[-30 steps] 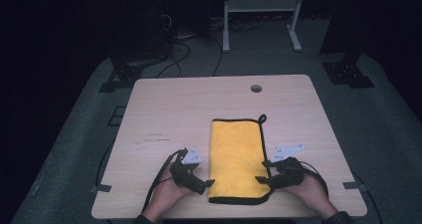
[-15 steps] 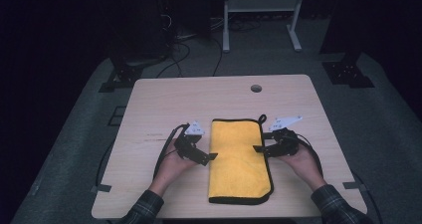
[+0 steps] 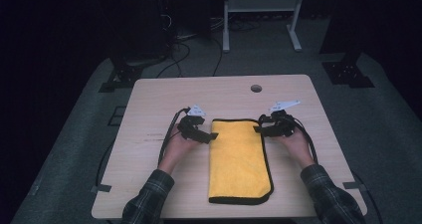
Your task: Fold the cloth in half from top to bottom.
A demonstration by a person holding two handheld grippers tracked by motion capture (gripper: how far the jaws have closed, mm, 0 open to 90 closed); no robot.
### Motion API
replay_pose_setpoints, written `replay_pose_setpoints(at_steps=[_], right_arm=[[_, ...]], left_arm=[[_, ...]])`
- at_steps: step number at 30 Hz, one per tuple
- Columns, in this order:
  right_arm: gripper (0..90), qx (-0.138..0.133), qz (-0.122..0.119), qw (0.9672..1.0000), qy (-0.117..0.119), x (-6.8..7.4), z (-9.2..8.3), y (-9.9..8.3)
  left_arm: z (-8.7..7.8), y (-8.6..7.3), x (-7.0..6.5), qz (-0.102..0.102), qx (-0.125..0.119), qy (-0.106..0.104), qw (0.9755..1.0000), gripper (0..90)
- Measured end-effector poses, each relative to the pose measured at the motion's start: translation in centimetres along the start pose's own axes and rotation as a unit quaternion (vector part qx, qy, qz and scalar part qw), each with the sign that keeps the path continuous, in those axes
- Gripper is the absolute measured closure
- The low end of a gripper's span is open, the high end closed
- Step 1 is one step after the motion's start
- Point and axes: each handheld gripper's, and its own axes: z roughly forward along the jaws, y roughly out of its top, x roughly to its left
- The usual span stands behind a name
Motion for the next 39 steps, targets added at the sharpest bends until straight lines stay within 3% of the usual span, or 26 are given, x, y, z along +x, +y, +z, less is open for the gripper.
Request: replay_pose_setpoints(at_steps=[3,11,19,25,30,36,39], right_arm=[[34.0,0.018,-0.003,0.9998,-0.006,-0.7,1.2,0.0],[30.5,0.033,0.011,0.9991,-0.022,-1.4,3.5,-0.7],[31.0,0.031,-0.003,0.9993,-0.023,-1.0,3.9,-0.7],[45.5,0.033,-0.011,0.9994,-0.009,-0.7,3.8,-0.6],[63.8,0.031,-0.008,0.9994,0.01,-0.6,3.7,-0.6],[75.5,0.034,-0.004,0.9991,0.026,-0.4,3.8,-0.6],[76.9,0.034,-0.002,0.999,0.028,-0.4,3.8,-0.6]], left_arm=[[0.2,0.1,0.4,-0.005,-0.002,0.002,1.0,12.8],[1.0,0.1,1.8,-0.019,-0.006,0.008,0.9998,12.8],[1.6,0.0,2.4,-0.024,-0.002,0.011,0.9996,12.8],[2.6,0.2,2.5,-0.027,-0.003,0.008,0.9996,13.0],[3.5,0.2,2.5,-0.027,0.006,-0.001,0.9996,16.9],[4.3,0.1,2.4,-0.034,0.011,-0.013,0.9993,23.4],[4.5,0.0,2.4,-0.033,0.015,-0.02,0.9991,32.8]])
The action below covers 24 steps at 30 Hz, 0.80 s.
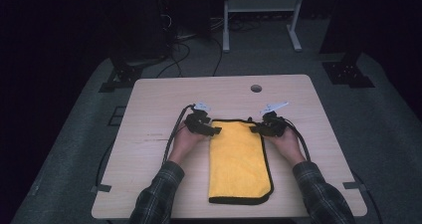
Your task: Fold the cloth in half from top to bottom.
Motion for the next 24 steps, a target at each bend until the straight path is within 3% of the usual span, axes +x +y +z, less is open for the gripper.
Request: replay_pose_setpoints(at_steps=[3,5,6,9,10,15,19,22,24], right_arm=[[79.0,0.0,0.003,1.0,0.003,0.0,0.0,0.0],[80.0,0.001,0.007,1.0,0.006,0.0,0.0,0.0],[80.8,0.001,0.013,0.9999,0.008,-0.1,0.0,0.0],[81.3,0.0,0.018,0.9998,0.01,-0.2,0.0,0.0],[81.7,-0.001,0.02,0.9998,0.009,-0.2,-0.1,0.0],[81.8,-0.011,0.015,0.9998,0.003,0.0,-0.8,0.5],[81.8,-0.025,0.012,0.9996,-0.001,0.1,-1.6,1.5],[81.7,-0.04,-0.002,0.9991,-0.015,0.2,-2.4,3.3],[81.7,-0.052,-0.009,0.9984,-0.021,0.3,-3.0,4.2]], left_arm=[[0.1,-0.1,0.1,-0.002,-0.005,-0.001,1.0,40.3],[0.0,-0.1,0.2,-0.003,-0.004,0.003,1.0,53.2],[-0.1,-0.2,0.3,-0.012,-0.002,-0.003,0.9999,66.7],[-0.2,-0.2,0.3,-0.017,-0.001,-0.009,0.9998,77.5],[-0.4,-0.1,0.1,-0.007,-0.002,-0.004,1.0,78.9],[-1.4,0.4,0.0,0.0,-0.028,-0.002,0.9996,79.7],[-2.9,1.8,-0.3,0.024,-0.051,0.019,0.9982,79.7],[-4.7,3.4,-0.6,0.051,-0.073,0.045,0.995,79.6],[-5.5,4.1,-0.6,0.056,-0.083,0.046,0.9939,79.6]])
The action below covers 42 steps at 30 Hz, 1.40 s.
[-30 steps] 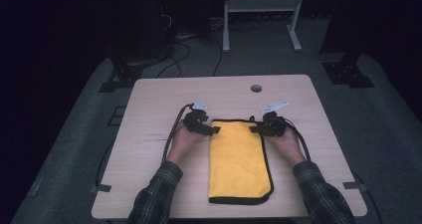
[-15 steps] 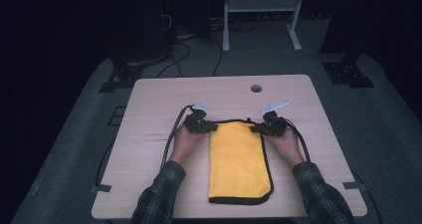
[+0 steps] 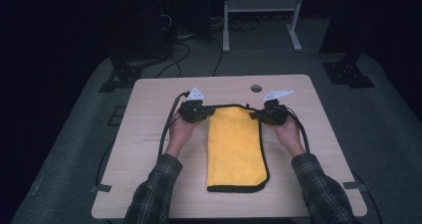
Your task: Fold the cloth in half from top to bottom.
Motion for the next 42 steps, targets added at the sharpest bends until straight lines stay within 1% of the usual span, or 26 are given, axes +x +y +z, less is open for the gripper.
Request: replay_pose_setpoints(at_steps=[2,3,6,7,8,10,11,12,13,17,18,19,20,21,23,27,28,29,31,32,33,34,35,37,40,42], right_arm=[[81.6,-0.01,-0.002,0.9999,0.003,0.1,-0.5,0.6],[81.6,-0.014,-0.001,0.9999,0.006,0.2,-0.7,0.7],[81.6,-0.022,-0.003,0.9996,0.02,0.5,-1.3,0.2],[81.6,-0.022,-0.003,0.9996,0.02,0.5,-1.3,0.2],[81.5,-0.019,-0.004,0.9993,0.03,0.9,-1.6,-0.6],[81.5,-0.02,-0.004,0.9989,0.042,1.3,-1.9,-1.2],[81.5,-0.021,-0.004,0.9986,0.048,1.5,-2.0,-1.5],[81.5,-0.022,-0.006,0.9984,0.052,1.8,-2.2,-1.7],[81.4,-0.022,-0.009,0.9981,0.057,2.1,-2.4,-2.0],[81.3,-0.014,-0.024,0.9975,0.065,3.2,-3.3,-2.6],[81.3,-0.011,-0.028,0.9973,0.068,3.4,-3.4,-2.8],[81.3,-0.009,-0.027,0.9971,0.07,3.6,-3.6,-3.0],[81.3,-0.009,-0.029,0.9969,0.073,3.8,-3.7,-3.2],[81.3,-0.009,-0.029,0.9969,0.073,3.8,-3.7,-3.2],[81.3,-0.002,-0.026,0.9962,0.083,4.3,-3.9,-3.8],[81.2,0.0,-0.028,0.9955,0.09,4.9,-4.2,-4.3],[81.1,0.001,-0.029,0.9951,0.095,5.4,-4.6,-4.7],[81.1,0.001,-0.031,0.995,0.095,5.7,-4.8,-4.8],[81.1,0.002,-0.032,0.9947,0.098,5.9,-4.9,-5.0],[81.1,0.005,-0.037,0.9942,0.101,6.4,-5.3,-5.5],[81.1,0.005,-0.037,0.9942,0.101,6.4,-5.3,-5.5],[81.1,0.007,-0.04,0.9938,0.103,6.9,-5.6,-5.9],[81.1,0.007,-0.04,0.9938,0.103,6.9,-5.6,-5.9],[81.0,0.015,-0.045,0.9935,0.104,7.5,-5.8,-6.5],[80.8,0.02,-0.045,0.9928,0.109,8.0,-6.2,-7.2],[80.8,0.021,-0.044,0.9925,0.112,8.2,-6.3,-7.4]], left_arm=[[-0.6,0.4,-0.1,0.009,-0.003,-0.002,1.0,79.6],[-0.9,0.4,-0.2,0.011,-0.004,-0.007,0.9999,79.6],[-1.6,0.0,-0.7,0.022,-0.001,-0.023,0.9995,79.5],[-1.6,0.0,-0.7,0.022,-0.001,-0.023,0.9995,79.5],[-1.9,-0.5,-1.1,0.027,-0.001,-0.035,0.999,79.6],[-2.3,-1.0,-1.5,0.032,-0.001,-0.045,0.9985,79.6],[-2.3,-1.0,-1.5,0.032,-0.001,-0.045,0.9985,79.6],[-2.8,-1.3,-1.9,0.033,-0.003,-0.054,0.998,79.6],[-3.0,-1.5,-2.1,0.035,-0.003,-0.057,0.9978,79.6],[-3.9,-2.4,-3.2,0.025,-0.007,-0.079,0.9966,79.6],[-3.9,-2.4,-3.2,0.025,-0.007,-0.079,0.9966,79.6],[-4.0,-2.6,-3.5,0.022,-0.007,-0.084,0.9962,79.6],[-4.4,-3.1,-4.1,0.02,-0.001,-0.089,0.9958,79.6],[-4.4,-3.1,-4.1,0.02,-0.001,-0.089,0.9958,79.6],[-4.7,-3.8,-4.7,0.016,0.002,-0.097,0.9951,79.6],[-5.3,-4.4,-5.3,0.014,0.004,-0.106,0.9943,79.7],[-5.7,-4.8,-5.7,0.011,0.004,-0.114,0.9934,79.7],[-5.7,-4.8,-5.7,0.011,0.004,-0.114,0.9934,79.6],[-6.0,-5.2,-6.3,0.013,0.006,-0.121,0.9926,79.7],[-6.3,-5.6,-6.8,0.013,0.01,-0.126,0.9919,79.7],[-6.3,-5.6,-6.8,0.013,0.01,-0.126,0.9919,79.7],[-6.4,-6.0,-7.4,0.011,0.016,-0.131,0.9912,79.7],[-6.4,-6.0,-7.4,0.011,0.016,-0.131,0.9912,79.7],[-6.4,-6.6,-8.3,0.019,0.033,-0.136,0.99,79.8],[-6.6,-7.1,-9.0,0.025,0.043,-0.141,0.9887,79.8],[-6.7,-7.2,-9.2,0.028,0.047,-0.14,0.9886,79.7]])
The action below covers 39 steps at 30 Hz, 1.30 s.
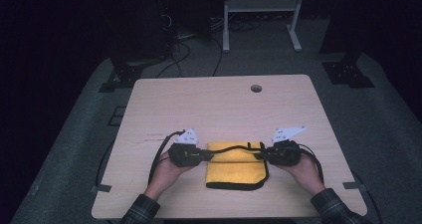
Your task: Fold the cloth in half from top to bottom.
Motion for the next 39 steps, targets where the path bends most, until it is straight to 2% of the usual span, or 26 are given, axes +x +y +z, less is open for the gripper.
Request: replay_pose_setpoints(at_steps=[4,12,14,19,21,22,24,27,28,29,30,32,34,35,39], right_arm=[[79.4,0.011,-0.005,0.9999,0.01,1.2,0.0,-0.9],[78.2,0.044,-0.007,0.9989,0.018,2.1,0.8,-2.1],[78.2,0.053,-0.013,0.9984,0.015,2.4,1.0,-2.4],[77.9,0.058,-0.017,0.9981,0.014,2.6,1.2,-2.6],[74.9,0.056,-0.016,0.9982,0.014,2.6,1.2,-2.5],[74.9,0.056,-0.016,0.9982,0.014,2.6,1.2,-2.5],[64.8,0.048,-0.011,0.9987,0.014,2.6,0.7,-2.4],[62.5,0.039,-0.007,0.9991,0.015,2.6,0.2,-2.3],[61.0,0.021,-0.002,0.9997,0.015,2.6,-0.7,-2.3],[61.0,0.021,-0.002,0.9997,0.015,2.6,-0.7,-2.3],[61.0,-0.004,0.009,0.9998,0.019,2.6,-2.0,-2.3],[61.1,-0.026,0.015,0.9992,0.024,2.5,-2.9,-2.3],[61.8,-0.035,0.017,0.999,0.021,2.4,-3.4,-2.3],[63.7,-0.047,0.019,0.9987,0.009,2.1,-4.3,-2.4],[67.6,-0.05,0.027,0.9984,-0.003,1.3,-4.5,-2.5]], left_arm=[[0.2,-0.9,-0.7,0.002,0.022,-0.008,0.9997,79.7],[0.8,-2.2,-1.4,-0.001,0.058,-0.022,0.9981,79.7],[0.9,-2.4,-1.6,-0.003,0.061,-0.024,0.9978,79.9],[1.0,-3.1,-2.5,-0.008,0.072,-0.036,0.9967,80.0],[1.0,-3.2,-2.6,-0.007,0.073,-0.036,0.9967,79.8],[0.9,-3.2,-2.6,-0.006,0.07,-0.038,0.9968,79.8],[0.5,-3.2,-2.6,-0.009,0.057,-0.041,0.9975,74.5],[-0.1,-3.0,-2.5,-0.011,0.043,-0.042,0.9981,70.0],[-0.4,-2.8,-2.5,-0.012,0.031,-0.043,0.9985,69.1],[-0.8,-2.6,-2.5,-0.014,0.018,-0.046,0.9987,69.1],[-1.4,-2.4,-2.5,-0.015,0.004,-0.047,0.9988,69.0],[-2.3,-1.9,-2.6,-0.009,-0.019,-0.041,0.999,69.1],[-2.6,-1.8,-2.5,-0.009,-0.023,-0.037,0.999,69.2],[-2.7,-1.7,-2.4,-0.007,-0.03,-0.028,0.9991,70.8],[-2.1,-1.6,-1.8,-0.012,-0.028,-0.016,0.9994,74.7]])
